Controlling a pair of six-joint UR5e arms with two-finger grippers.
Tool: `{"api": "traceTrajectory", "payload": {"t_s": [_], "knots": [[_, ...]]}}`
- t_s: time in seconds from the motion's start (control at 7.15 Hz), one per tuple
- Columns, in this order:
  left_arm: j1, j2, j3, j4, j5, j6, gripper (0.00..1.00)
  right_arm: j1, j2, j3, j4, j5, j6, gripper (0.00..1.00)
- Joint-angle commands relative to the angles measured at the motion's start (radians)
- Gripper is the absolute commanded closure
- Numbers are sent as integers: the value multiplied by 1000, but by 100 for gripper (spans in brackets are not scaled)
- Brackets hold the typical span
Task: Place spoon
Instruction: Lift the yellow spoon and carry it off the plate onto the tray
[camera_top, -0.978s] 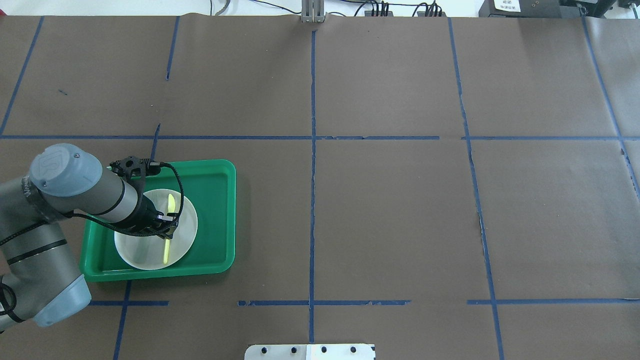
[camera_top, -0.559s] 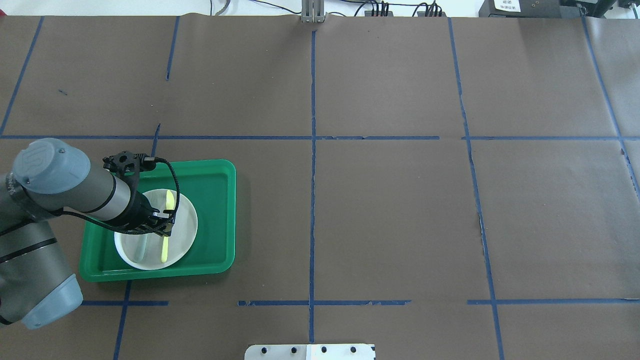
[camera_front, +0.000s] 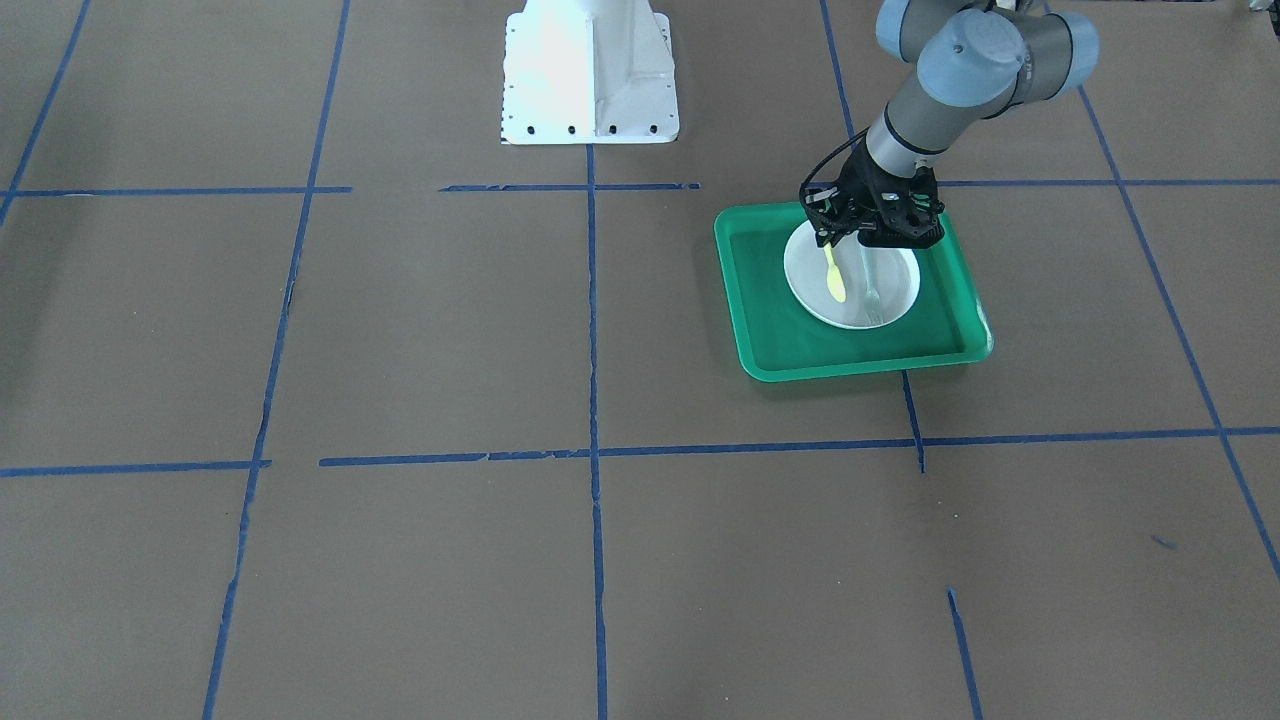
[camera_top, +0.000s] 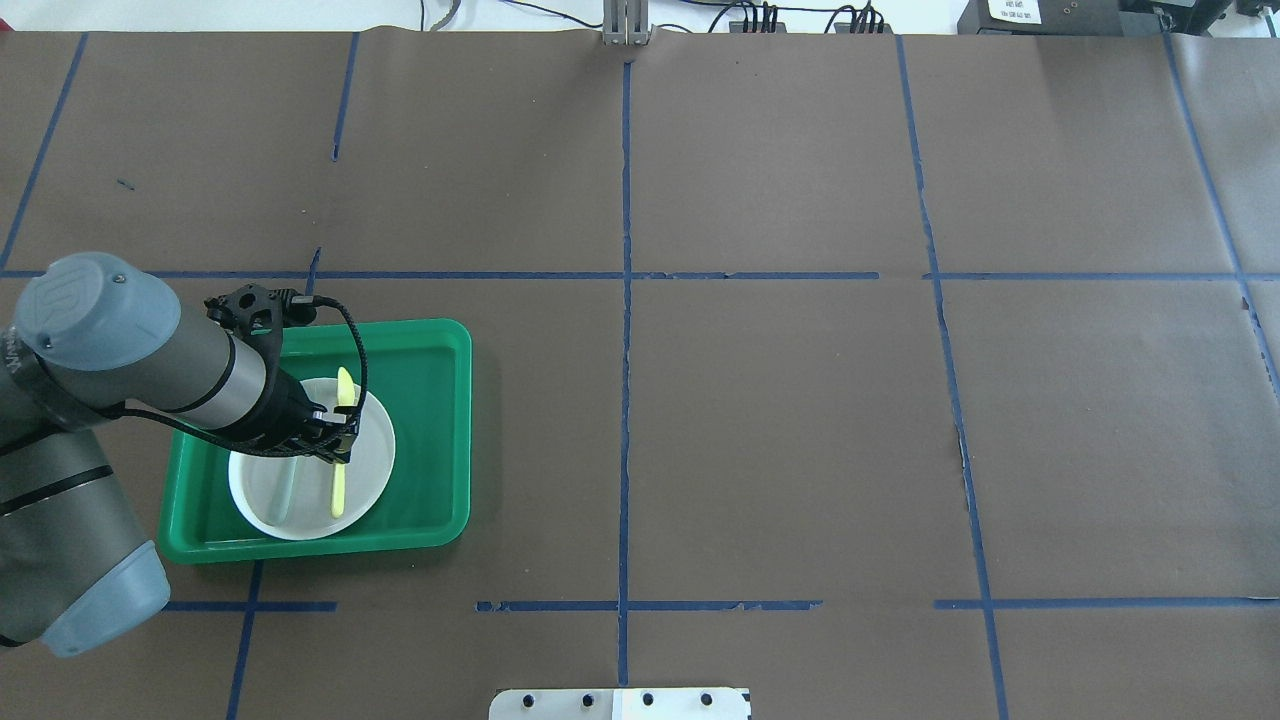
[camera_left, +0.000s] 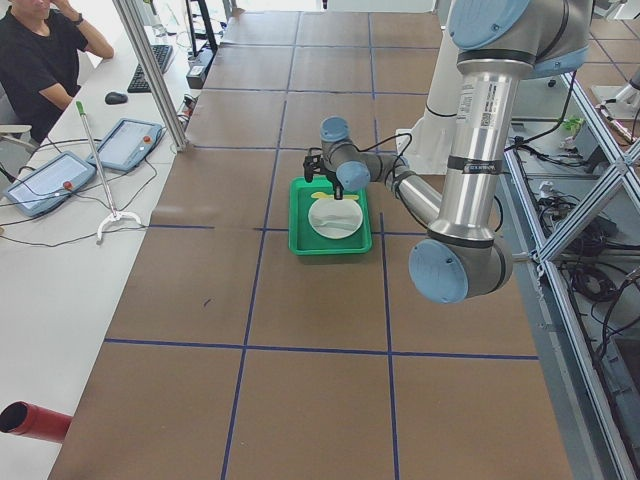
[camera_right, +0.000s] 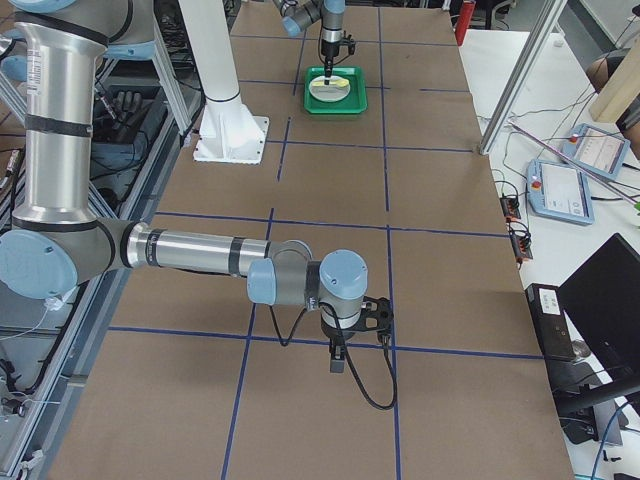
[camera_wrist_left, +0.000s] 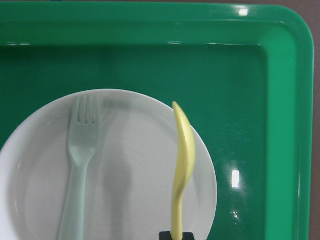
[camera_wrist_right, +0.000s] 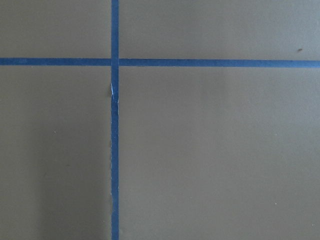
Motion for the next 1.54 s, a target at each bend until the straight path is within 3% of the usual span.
{"api": "traceTrajectory", "payload": {"t_s": [0.0, 0.42, 0.98, 1.12, 1.26, 1.4], "knots": [[6, -74, 55, 6, 0, -60, 85, 0, 0, 0, 0, 0, 0, 0], [23, -147, 118, 6, 4, -103, 85, 0, 0, 0, 0, 0, 0, 0], [56, -155, 155, 4, 10, -105, 82, 0, 0, 0, 0, 0, 0, 0], [56, -153, 155, 4, 10, -103, 64, 0, 0, 0, 0, 0, 0, 0], [56, -153, 155, 3, 10, -103, 16, 0, 0, 0, 0, 0, -1, 0], [56, -153, 153, 4, 10, -106, 0, 0, 0, 0, 0, 0, 0, 0]]}}
